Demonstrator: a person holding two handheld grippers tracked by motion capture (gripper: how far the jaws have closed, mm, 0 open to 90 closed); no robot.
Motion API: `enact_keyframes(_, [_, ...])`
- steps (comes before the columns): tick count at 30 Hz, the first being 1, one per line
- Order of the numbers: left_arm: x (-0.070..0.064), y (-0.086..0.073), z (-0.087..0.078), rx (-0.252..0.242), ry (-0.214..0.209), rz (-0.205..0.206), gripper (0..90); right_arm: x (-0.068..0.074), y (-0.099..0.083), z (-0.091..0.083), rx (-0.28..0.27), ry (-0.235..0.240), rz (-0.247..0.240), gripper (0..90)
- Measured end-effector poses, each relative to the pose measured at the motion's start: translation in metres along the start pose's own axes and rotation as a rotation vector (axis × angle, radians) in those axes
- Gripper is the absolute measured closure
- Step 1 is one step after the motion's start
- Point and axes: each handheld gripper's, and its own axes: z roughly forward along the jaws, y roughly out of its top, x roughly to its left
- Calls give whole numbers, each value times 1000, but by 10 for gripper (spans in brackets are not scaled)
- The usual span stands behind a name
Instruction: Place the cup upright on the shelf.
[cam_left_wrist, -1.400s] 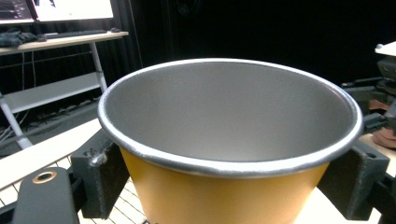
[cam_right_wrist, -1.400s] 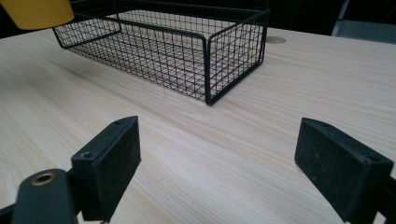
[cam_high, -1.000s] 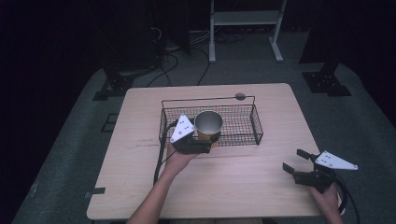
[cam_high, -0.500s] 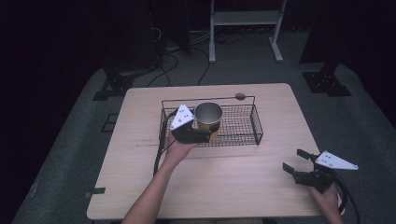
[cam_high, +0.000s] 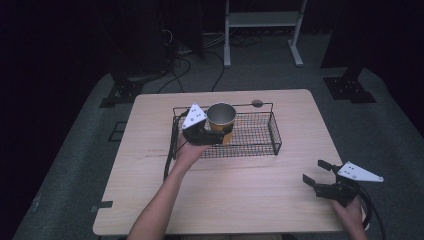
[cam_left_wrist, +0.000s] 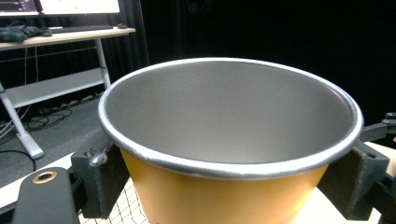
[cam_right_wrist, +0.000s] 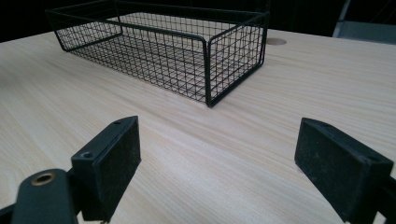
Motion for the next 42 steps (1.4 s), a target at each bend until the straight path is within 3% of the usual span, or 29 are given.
enact_keyframes(29, [22,28,31,25,-13,47,141,0,0,0,-4,4,-3,134])
enact_keyframes(42, [38,24,50,29,-56,40,140,-1,0,-1,-11,8,8,133])
